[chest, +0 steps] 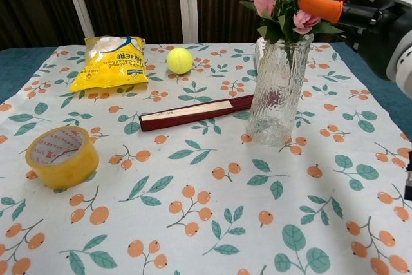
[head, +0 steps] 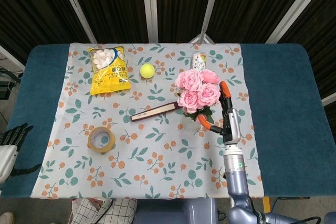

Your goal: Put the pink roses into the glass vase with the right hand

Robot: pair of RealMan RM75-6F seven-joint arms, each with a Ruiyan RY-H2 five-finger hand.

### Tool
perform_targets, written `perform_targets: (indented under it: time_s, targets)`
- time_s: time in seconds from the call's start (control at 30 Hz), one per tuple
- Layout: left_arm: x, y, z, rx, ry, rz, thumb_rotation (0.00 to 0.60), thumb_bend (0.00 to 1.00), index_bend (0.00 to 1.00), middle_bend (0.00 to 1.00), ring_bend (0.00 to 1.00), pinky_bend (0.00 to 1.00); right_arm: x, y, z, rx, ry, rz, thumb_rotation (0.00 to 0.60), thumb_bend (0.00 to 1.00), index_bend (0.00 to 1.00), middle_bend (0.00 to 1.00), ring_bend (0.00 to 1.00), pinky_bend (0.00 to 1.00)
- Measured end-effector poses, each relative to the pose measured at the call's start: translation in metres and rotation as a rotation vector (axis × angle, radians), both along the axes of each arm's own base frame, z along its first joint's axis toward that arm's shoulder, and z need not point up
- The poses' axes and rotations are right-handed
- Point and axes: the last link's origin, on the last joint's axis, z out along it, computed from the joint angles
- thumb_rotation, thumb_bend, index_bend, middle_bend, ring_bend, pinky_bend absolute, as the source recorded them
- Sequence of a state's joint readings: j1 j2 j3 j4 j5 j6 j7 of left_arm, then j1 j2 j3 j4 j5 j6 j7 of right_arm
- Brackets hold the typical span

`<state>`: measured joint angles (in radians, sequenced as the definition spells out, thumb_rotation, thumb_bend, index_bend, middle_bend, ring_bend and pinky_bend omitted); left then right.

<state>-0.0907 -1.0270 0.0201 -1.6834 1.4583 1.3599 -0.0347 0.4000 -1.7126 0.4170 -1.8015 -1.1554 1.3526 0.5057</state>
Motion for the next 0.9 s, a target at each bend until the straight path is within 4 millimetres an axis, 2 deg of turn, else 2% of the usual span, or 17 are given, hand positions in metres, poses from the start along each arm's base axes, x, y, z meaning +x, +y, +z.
perform_targets:
  time_s: [0.37,0.57,0.67,0.8,0.9]
  targets:
    - [0.0,-0.003,0.002,0.017,0.018,-0.019,0.6,0.0,0.0,0.0,0.0,0.0,-0.03,0.008,0.023,-0.001,0.221,-0.017,0.6,0.22,0.0,0.0,0.0,0.0]
    - [0.001,-0.005,0.003,0.036,0.034,-0.034,0.6,0.0,0.0,0.0,0.0,0.0,-0.061,0.023,0.049,0.007,0.477,-0.01,0.6,0.22,0.0,0.0,0.0,0.0]
    - [0.001,-0.006,0.004,0.055,0.04,-0.044,0.6,0.0,0.0,0.0,0.0,0.0,-0.083,0.038,0.068,0.02,0.605,-0.017,0.6,0.22,0.0,0.0,0.0,0.0]
    - [0.002,-0.009,0.006,0.086,0.062,-0.064,0.6,0.0,0.0,0.0,0.0,0.0,-0.117,0.07,0.094,0.055,0.787,-0.025,0.6,0.22,0.0,0.0,0.0,0.0]
    - [0.002,-0.013,0.006,0.107,0.088,-0.078,0.6,0.0,0.0,0.0,0.0,0.0,-0.138,0.091,0.106,0.069,0.915,-0.021,0.6,0.22,0.0,0.0,0.0,0.0]
